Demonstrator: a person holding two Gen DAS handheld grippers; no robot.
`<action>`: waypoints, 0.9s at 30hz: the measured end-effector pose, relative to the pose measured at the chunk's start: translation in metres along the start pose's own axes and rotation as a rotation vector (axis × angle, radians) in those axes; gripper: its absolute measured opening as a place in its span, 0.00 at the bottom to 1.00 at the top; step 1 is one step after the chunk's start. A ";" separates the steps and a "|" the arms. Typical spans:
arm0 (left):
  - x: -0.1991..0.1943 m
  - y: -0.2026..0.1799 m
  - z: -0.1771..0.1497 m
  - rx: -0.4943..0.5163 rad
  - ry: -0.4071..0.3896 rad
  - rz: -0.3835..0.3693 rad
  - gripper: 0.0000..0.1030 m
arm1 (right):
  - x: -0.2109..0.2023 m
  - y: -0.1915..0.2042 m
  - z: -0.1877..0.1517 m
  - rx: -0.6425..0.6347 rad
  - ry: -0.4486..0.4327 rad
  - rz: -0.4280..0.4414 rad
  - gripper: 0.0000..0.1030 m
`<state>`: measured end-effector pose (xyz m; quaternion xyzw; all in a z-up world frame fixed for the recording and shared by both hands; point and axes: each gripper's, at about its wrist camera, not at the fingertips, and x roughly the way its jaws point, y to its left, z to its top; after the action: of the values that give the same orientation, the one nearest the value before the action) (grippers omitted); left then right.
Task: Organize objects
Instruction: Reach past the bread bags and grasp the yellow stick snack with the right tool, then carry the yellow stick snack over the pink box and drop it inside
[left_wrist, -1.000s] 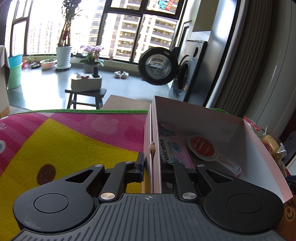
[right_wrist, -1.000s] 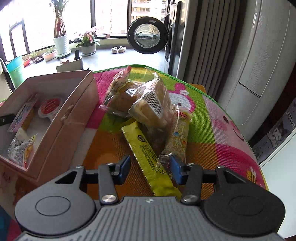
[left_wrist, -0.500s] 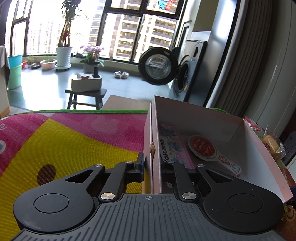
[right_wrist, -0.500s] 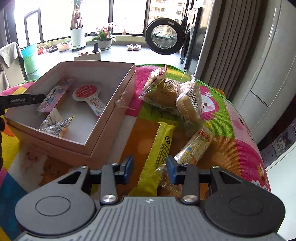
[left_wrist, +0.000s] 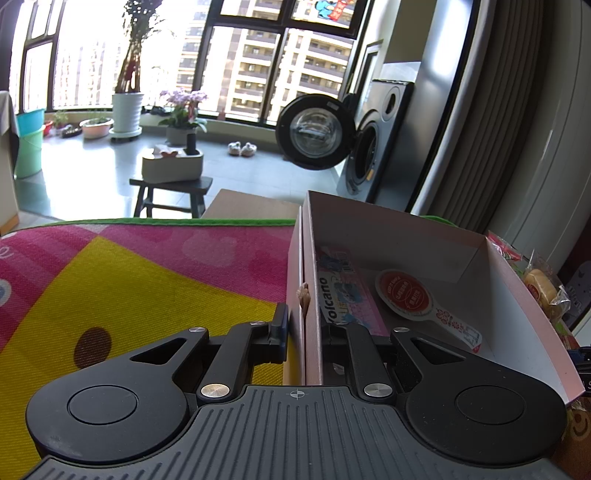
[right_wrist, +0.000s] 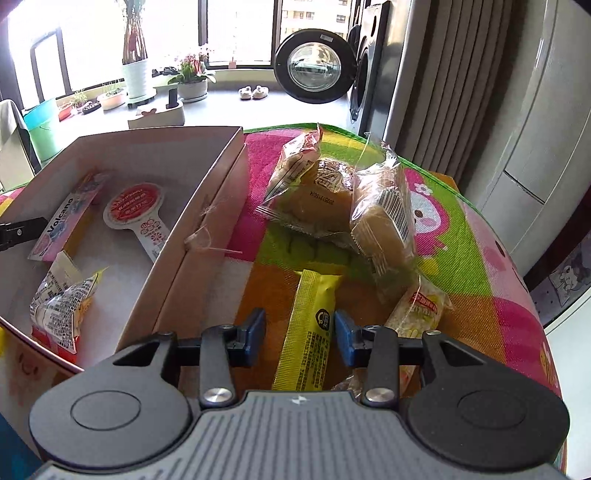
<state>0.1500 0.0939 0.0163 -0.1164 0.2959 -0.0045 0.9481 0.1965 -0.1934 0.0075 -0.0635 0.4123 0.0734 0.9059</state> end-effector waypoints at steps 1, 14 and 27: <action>0.000 0.000 0.000 0.000 0.000 0.000 0.14 | 0.000 0.000 0.000 -0.002 0.000 0.002 0.39; -0.001 -0.001 0.000 0.001 0.000 0.000 0.14 | -0.031 -0.008 -0.017 -0.001 0.031 0.040 0.21; -0.001 -0.004 0.000 -0.002 0.002 -0.004 0.14 | -0.149 0.021 -0.047 -0.062 -0.044 0.024 0.20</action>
<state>0.1497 0.0904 0.0177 -0.1181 0.2964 -0.0062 0.9477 0.0609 -0.1930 0.0888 -0.0848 0.3905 0.0982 0.9114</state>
